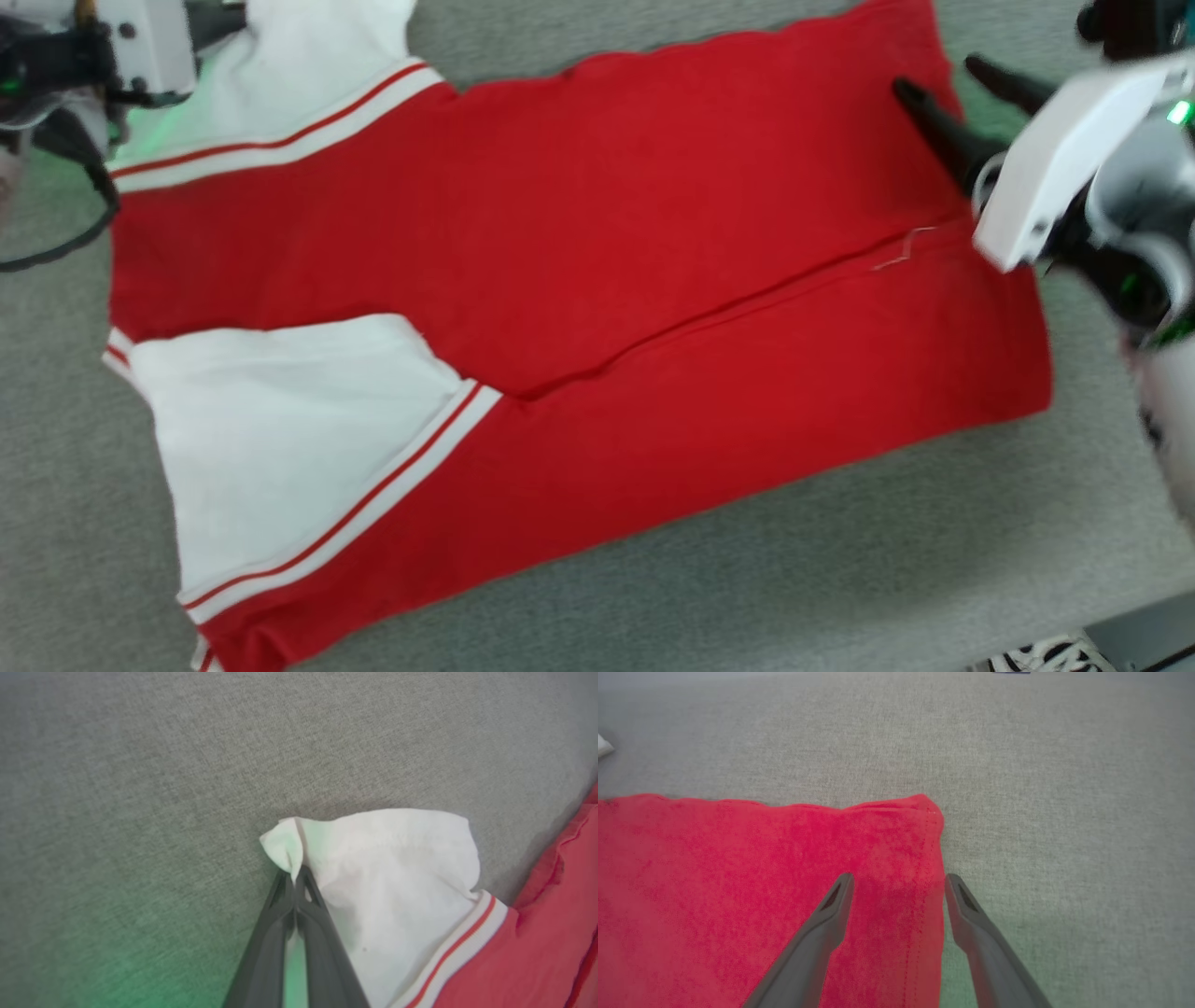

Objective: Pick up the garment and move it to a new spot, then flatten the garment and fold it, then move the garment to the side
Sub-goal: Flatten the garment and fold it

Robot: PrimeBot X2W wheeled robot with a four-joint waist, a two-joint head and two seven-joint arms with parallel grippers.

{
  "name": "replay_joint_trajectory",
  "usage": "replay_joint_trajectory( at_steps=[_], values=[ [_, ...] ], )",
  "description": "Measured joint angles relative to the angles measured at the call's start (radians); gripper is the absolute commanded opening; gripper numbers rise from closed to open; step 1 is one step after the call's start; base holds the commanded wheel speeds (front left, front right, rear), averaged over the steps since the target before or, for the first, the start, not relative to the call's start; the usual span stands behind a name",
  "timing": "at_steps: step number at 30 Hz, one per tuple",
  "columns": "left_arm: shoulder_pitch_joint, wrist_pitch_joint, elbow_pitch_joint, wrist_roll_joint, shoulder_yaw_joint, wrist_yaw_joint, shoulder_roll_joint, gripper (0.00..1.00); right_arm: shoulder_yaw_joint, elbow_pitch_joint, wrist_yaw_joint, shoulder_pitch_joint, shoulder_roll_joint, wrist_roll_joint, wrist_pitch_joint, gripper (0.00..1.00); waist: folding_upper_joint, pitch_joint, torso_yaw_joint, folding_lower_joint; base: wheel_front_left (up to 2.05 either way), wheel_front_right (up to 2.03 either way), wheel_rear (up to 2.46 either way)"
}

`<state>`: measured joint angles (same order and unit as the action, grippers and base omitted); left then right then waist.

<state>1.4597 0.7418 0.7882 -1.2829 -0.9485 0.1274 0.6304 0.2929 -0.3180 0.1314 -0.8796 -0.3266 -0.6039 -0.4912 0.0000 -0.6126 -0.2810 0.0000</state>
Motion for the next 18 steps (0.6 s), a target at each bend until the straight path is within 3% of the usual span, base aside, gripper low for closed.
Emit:
replay_joint_trajectory(
  at_steps=[5, 14, 15, 17, 18],
  values=[
    [0.011, -0.021, -0.033, -0.021, -0.017, 0.0, -0.016, 0.0, 0.04, -0.106, 0.0, -0.138, -0.025, -0.024, -0.157, 1.0, 0.0, -0.016, 0.036, 0.0, 0.0, 0.0, 0.0],
    [0.021, -0.062, -0.076, -0.056, -0.045, 0.0, -0.034, 0.0, 0.1, -0.232, 0.0, -0.272, -0.05, -0.043, -0.298, 1.0, 0.0, -0.036, 0.086, 0.0, 0.0, 0.0, 0.0],
    [0.021, -0.065, -0.081, -0.06, -0.048, 0.0, -0.035, 0.0, 0.105, -0.238, 0.0, -0.28, -0.053, -0.05, -0.309, 0.81, 0.0, -0.038, 0.09, 0.0, 0.0, 0.0, 0.0],
    [0.021, -0.075, -0.089, -0.075, -0.054, 0.001, -0.036, 0.0, 0.112, -0.244, 0.0, -0.286, -0.063, -0.064, -0.326, 0.08, 0.0, -0.04, 0.098, 0.0, 0.0, 0.0, 0.0],
    [0.02, -0.084, -0.093, -0.081, -0.056, 0.0, -0.038, 0.0, 0.115, -0.248, 0.0, -0.291, -0.068, -0.07, -0.329, 0.0, 0.0, -0.039, 0.102, 0.0, 0.0, 0.0, 0.0]
  ],
)
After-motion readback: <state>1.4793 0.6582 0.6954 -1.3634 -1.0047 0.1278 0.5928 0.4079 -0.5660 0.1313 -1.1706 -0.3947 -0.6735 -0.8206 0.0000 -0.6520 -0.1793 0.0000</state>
